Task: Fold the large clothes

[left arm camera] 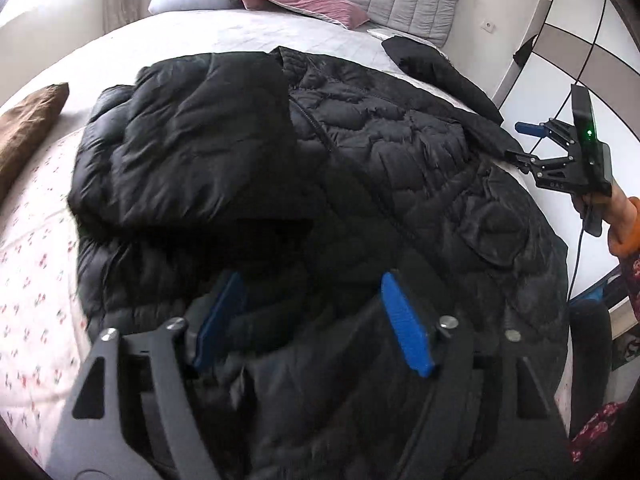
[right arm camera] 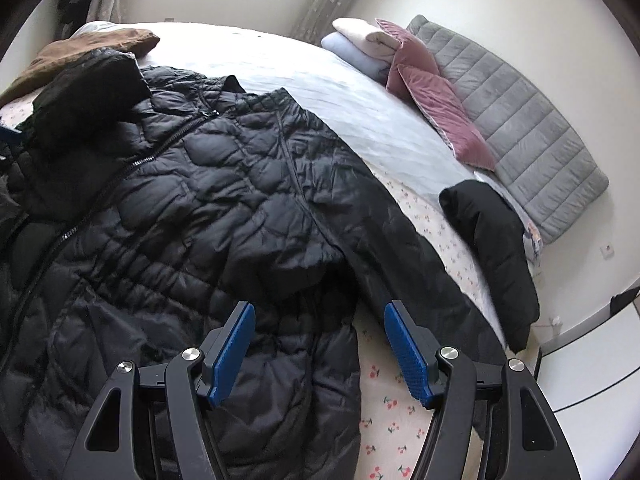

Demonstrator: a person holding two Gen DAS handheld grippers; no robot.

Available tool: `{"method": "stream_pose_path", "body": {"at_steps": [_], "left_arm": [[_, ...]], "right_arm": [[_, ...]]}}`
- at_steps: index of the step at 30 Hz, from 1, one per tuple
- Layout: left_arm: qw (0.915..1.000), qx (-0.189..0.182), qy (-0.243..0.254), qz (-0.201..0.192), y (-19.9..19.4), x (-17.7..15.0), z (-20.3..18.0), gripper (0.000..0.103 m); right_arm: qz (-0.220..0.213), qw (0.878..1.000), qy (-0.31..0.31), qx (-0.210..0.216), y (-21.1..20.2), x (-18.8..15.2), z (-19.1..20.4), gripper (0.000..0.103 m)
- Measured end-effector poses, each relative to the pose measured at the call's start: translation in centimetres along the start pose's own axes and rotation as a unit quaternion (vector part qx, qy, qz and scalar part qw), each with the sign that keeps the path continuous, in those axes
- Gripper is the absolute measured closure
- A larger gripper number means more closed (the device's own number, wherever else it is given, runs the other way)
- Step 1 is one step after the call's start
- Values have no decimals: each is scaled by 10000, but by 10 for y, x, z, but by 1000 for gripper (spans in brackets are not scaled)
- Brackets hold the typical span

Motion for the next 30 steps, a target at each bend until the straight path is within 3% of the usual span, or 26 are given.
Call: {"method": "stream_pose_path", "body": {"at_steps": [3,7,10,12,13,15,16,17,21,24,27,30], "left_arm": [[9997,136,-51,-183,-15,6,5,23],[9942,83,-945,-513,-22,16,35,19],[9764,-147,-2092,-524,-5,14,60,19],[9584,-327,-2760,-648,6,14,74,22],[9478,-444,-3066,-758,9,16,80,31],[9246,-508,-3628,-1043,10,19,92,66],[9137,-512,-3848,-1202,9,22,99,97],[9074,-475,-3932,-1405,1,26,106,99],[9114,230,-3434,-2257,-61,53,129,99],[9059,847,-3164,-2685,-118,66,162,99],[8923,1629,-3050,-2901,-172,67,212,99],[8711,2516,-3019,-2944,-212,56,261,99]], "right_arm": [[32,9999,133,71,0,-5,-2,35],[-11,9994,271,193,-2,-5,2,35],[-59,9992,267,290,-5,-4,10,35],[-76,9991,259,324,-6,-4,14,35],[-77,9991,271,323,-7,-4,14,35],[-65,9988,371,327,-8,-4,14,35],[-58,9983,456,352,-8,-4,12,35],[-43,9975,579,411,-8,-4,10,35],[4,9964,728,424,-10,-8,1,35],[73,9972,687,275,-7,-11,-8,35],[137,9956,880,283,-4,-13,-19,35],[183,9924,1145,403,-2,-13,-26,35]]}}
Point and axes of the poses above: each gripper's, at about its wrist camera, not at the fingertips, and y roughly the way its jaws point, z to its left, x to its top, the point moved 4 cm from there along y, roughly the way its jaws point, and after that the axes turned 8 degrees about -z, right-handed, at the moved point
